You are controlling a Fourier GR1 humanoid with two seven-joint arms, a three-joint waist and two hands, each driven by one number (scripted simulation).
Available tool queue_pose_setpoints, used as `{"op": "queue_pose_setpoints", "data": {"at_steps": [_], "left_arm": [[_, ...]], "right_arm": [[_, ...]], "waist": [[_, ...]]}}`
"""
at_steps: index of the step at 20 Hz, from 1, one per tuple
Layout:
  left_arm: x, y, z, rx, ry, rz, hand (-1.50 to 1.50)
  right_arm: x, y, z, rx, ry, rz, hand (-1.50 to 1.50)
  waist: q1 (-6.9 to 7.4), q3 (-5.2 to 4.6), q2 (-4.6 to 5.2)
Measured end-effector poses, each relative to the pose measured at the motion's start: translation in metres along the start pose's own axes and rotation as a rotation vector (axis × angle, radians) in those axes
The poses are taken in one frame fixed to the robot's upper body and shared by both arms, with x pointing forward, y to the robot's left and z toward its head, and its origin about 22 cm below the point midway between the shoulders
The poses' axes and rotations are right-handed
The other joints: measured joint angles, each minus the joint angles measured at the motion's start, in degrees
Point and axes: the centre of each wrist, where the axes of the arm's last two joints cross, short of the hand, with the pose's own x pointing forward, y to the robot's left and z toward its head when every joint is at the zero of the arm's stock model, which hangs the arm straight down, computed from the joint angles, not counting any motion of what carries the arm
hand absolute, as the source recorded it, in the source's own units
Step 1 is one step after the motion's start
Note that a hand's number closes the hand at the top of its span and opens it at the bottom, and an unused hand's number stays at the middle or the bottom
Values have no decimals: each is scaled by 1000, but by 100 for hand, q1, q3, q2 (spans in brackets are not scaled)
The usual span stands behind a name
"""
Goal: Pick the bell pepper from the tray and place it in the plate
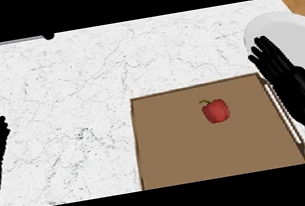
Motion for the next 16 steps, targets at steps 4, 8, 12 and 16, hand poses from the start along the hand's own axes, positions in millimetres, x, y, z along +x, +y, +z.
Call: {"op": "queue_pose_setpoints", "data": {"at_steps": [4,8,12,16], "left_arm": [[16,-17,-12,-34,-8,78,0],[28,-38,-20,-90,-2,168,0],[43,-58,-30,-132,33,262,0],[57,-68,-41,-157,45,294,0]], "right_arm": [[18,4,-19,213,-61,72,150],[64,4,-38,428,-209,368,-150],[37,-22,-49,394,-334,376,-150],[3,-45,-54,511,-365,424,-150]], "waist": [[118,60,89],[247,19,60],[215,79,155],[230,98,175]]}}
